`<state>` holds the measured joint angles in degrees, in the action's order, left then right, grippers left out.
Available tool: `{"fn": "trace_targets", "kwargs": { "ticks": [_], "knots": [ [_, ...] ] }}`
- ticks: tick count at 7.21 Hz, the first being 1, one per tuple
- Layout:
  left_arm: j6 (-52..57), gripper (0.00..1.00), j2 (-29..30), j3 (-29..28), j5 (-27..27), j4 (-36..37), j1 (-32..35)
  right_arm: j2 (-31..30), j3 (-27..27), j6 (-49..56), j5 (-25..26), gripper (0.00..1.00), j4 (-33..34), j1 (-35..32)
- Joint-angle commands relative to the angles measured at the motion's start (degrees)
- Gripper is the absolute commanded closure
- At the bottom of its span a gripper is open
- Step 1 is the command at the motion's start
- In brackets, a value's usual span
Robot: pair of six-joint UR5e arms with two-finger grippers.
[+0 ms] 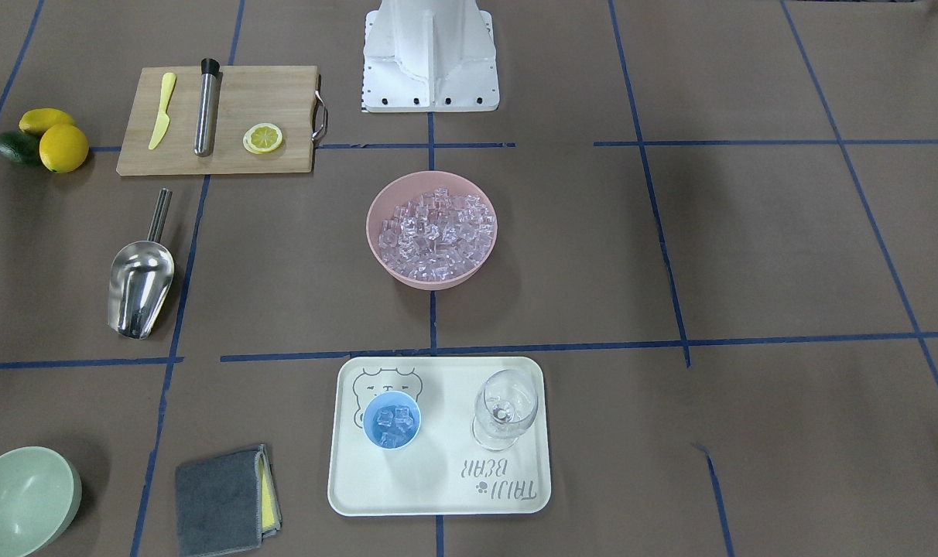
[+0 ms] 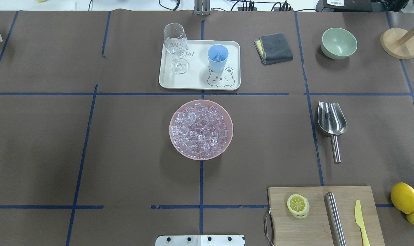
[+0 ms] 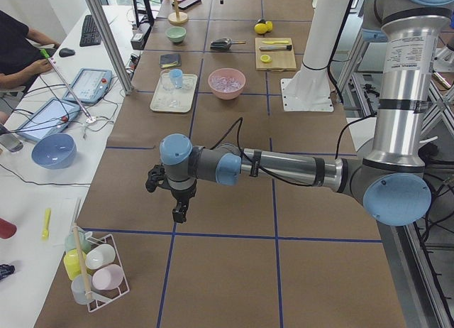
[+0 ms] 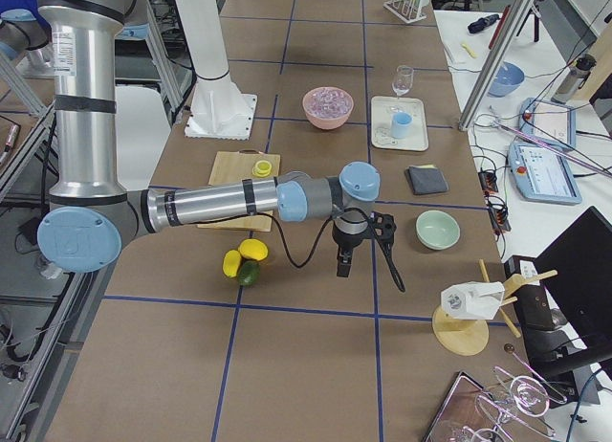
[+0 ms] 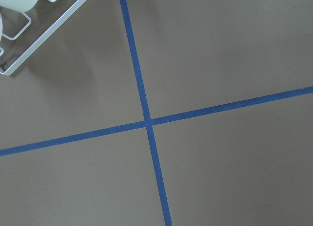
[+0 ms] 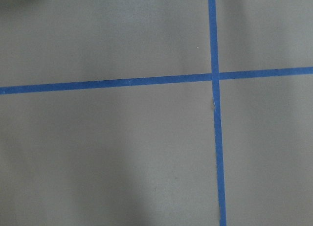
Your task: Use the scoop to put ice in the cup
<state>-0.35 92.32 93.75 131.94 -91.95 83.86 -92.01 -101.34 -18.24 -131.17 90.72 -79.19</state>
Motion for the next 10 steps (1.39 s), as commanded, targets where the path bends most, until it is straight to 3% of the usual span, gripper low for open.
{"fn": "trace_targets", "kwargs": {
  "ticks": [1, 10],
  "knots": [
    [0.0, 0.0, 0.05, 0.64, 2.25, 2.04, -0.01, -0.1, -0.79, 0.14, -0.22, 0.0, -0.28, -0.35],
    [0.09, 0.0, 0.14, -0.24, 3.49, 1.78, 0.86, 0.96, -0.35, -0.3, -0.14, 0.0, -0.36, 0.53]
  ]
}}
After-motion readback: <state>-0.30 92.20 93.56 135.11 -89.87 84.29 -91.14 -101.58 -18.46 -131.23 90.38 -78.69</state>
